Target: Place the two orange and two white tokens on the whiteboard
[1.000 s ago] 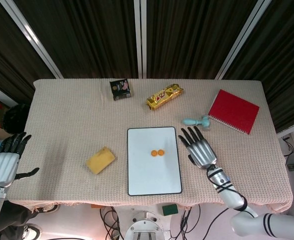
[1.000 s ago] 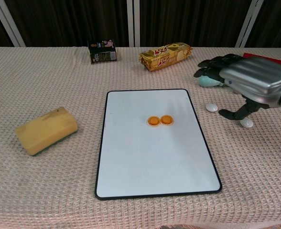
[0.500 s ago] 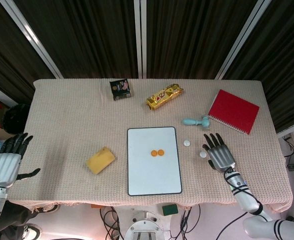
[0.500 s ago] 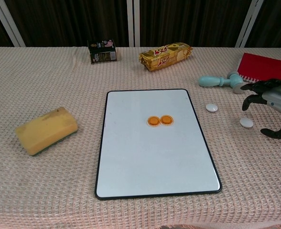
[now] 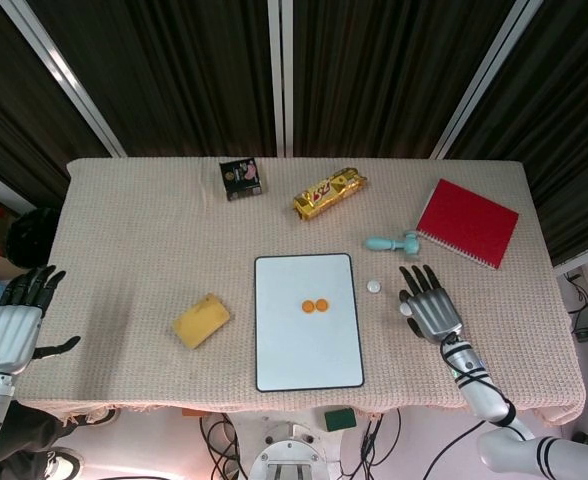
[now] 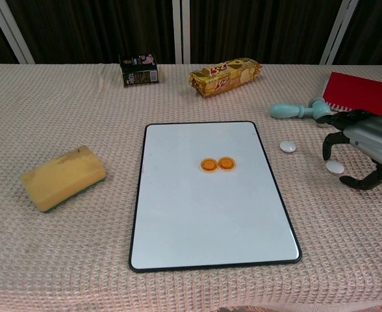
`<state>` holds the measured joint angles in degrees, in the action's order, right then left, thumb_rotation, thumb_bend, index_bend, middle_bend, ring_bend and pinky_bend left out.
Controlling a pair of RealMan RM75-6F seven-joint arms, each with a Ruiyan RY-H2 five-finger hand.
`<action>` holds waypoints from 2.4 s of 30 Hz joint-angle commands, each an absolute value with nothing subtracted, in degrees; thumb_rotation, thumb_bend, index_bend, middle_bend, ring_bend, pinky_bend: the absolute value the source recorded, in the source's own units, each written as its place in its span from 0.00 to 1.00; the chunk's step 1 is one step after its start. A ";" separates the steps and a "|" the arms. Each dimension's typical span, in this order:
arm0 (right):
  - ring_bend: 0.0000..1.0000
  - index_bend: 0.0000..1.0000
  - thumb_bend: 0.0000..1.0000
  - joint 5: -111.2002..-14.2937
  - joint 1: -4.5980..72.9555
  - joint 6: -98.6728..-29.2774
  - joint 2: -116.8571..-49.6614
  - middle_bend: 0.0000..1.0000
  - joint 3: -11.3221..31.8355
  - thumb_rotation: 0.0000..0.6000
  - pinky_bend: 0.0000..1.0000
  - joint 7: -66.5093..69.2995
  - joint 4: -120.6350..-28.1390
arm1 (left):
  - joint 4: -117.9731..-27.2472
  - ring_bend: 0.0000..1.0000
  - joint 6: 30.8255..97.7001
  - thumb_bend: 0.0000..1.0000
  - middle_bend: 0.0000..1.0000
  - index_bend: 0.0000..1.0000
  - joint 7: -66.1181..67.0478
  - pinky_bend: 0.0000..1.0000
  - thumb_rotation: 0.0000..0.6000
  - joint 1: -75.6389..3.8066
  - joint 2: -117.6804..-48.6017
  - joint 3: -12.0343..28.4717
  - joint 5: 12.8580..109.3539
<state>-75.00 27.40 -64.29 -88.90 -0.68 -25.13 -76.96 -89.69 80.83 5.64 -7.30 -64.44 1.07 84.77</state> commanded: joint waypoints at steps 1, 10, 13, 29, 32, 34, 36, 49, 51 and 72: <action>0.00 0.43 0.33 -74.93 27.29 -64.22 -89.11 0.00 -0.33 1.00 0.00 -25.48 -76.68 | -89.70 0.00 80.86 0.09 0.04 0.08 5.68 0.10 0.80 -7.28 -64.45 1.08 84.73; 0.00 0.50 0.37 -75.09 27.07 -64.04 -89.99 0.00 0.71 1.00 0.00 -25.83 -75.96 | -89.80 0.00 80.49 0.09 0.04 0.08 5.78 0.10 0.80 -7.41 -64.37 1.04 84.57; 0.00 0.54 0.38 -75.69 27.00 -64.32 -90.02 0.00 0.82 1.00 0.00 -25.89 -76.22 | -89.75 0.00 80.70 0.09 0.04 0.08 5.63 0.10 0.80 -7.32 -64.31 1.07 84.59; 0.00 0.56 0.38 -83.38 32.73 -60.77 -92.54 0.00 1.33 1.00 0.00 -33.60 -88.45 | -89.95 0.00 81.03 0.09 0.04 0.08 6.02 0.10 0.80 -7.13 -64.28 1.18 84.36; 0.00 0.56 0.38 -82.89 33.94 -59.37 -94.77 0.00 1.87 1.00 0.00 -36.53 -88.63 | -89.72 0.00 80.96 0.09 0.04 0.08 5.68 0.10 0.79 -7.14 -64.20 1.29 84.13; 0.00 0.56 0.38 -82.29 34.64 -58.61 -96.26 0.00 2.34 1.00 0.00 -38.24 -88.40 | -89.57 0.00 80.85 0.09 0.04 0.08 5.40 0.10 0.80 -7.16 -64.14 1.33 84.03; 0.00 0.56 0.38 -81.66 35.27 -57.94 -97.47 0.00 2.82 1.00 0.00 -39.22 -88.31 | -89.43 0.00 80.88 0.09 0.04 0.08 5.12 0.10 0.79 -7.17 -64.10 1.37 84.06; 0.00 0.03 0.32 -80.44 35.41 -58.82 -96.47 0.00 3.02 1.00 0.00 -39.21 -90.50 | -89.32 0.00 81.03 0.09 0.04 0.08 4.46 0.10 0.79 -7.07 -63.93 1.34 84.23; 0.00 0.03 0.32 -81.36 34.52 -60.75 -94.74 0.00 2.99 1.00 0.00 -37.39 -91.00 | -89.35 0.00 81.14 0.09 0.04 0.08 4.47 0.10 0.80 -7.04 -63.91 1.36 84.26; 0.00 0.30 0.33 -67.86 34.32 -56.89 -94.51 0.00 8.13 1.00 0.00 -30.02 -75.71 | -89.83 0.00 79.24 0.09 0.04 0.08 5.28 0.10 0.80 -7.89 -64.03 0.82 84.49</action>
